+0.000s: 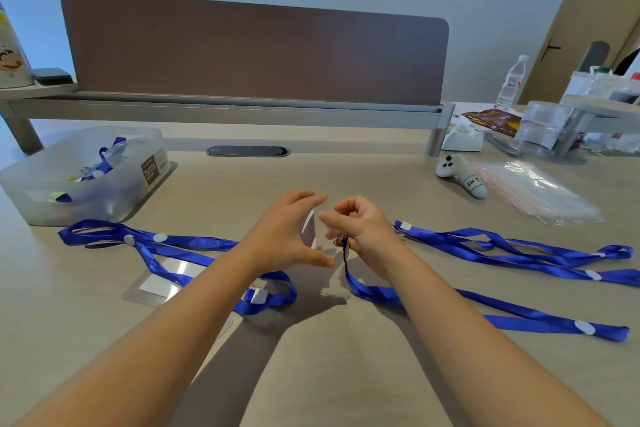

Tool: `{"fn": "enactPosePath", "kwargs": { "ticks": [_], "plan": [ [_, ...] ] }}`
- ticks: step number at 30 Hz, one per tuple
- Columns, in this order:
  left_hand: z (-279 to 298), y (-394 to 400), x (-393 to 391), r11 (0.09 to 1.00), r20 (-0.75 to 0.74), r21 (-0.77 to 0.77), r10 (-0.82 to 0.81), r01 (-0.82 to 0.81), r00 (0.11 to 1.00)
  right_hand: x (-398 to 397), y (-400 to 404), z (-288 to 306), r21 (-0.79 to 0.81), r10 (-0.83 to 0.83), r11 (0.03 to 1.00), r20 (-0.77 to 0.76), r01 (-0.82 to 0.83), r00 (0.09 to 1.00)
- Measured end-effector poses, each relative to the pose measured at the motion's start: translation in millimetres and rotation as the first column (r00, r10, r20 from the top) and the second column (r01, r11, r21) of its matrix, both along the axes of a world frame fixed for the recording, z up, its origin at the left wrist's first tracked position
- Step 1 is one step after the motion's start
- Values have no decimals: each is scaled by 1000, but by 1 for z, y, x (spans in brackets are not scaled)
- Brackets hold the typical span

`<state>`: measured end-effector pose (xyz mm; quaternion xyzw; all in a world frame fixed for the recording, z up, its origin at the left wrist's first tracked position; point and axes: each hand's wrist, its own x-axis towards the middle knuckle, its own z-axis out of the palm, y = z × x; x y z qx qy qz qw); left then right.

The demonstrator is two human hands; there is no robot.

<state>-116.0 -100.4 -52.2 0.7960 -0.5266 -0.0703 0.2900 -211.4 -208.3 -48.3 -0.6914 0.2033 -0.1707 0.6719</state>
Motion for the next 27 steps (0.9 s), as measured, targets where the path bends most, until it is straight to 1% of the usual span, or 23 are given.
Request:
{"fn": "enactPosePath", "kwargs": {
  "ticks": [4, 10, 12, 15, 18, 21, 24, 27],
  "plan": [
    [-1, 1, 2, 1000, 13, 6, -2, 2, 1000, 6, 4, 0, -76, -27, 997, -57, 23, 998],
    [-4, 6, 6, 1000, 9, 4, 14, -14, 1000, 5, 4, -2, -91, -6, 996, -92, -2, 996],
    [-4, 8, 5, 1000, 16, -6, 16, -15, 1000, 4, 4, -1, -109, 17, 993, -153, -34, 988],
    [-3, 11, 5, 1000, 32, 3, 13, -14, 999, 2, 4, 2, -177, 44, 980, -274, -95, 961],
    [-4, 13, 5, 999, 57, 24, 22, -23, 998, 3, 6, 4, -199, 43, 974, -311, -109, 950],
    [-4, 16, 6, 999, 85, 21, 33, -35, 996, 4, 6, 3, -189, 61, 973, -349, -135, 935],
    [-4, 18, 8, 998, 113, 41, 40, -45, 993, 5, 6, 3, -182, 92, 971, -320, -157, 943],
    [-5, 18, 9, 996, 134, 64, 55, -64, 989, 6, 8, 4, -172, 99, 975, -214, -137, 972]
  ]
}}
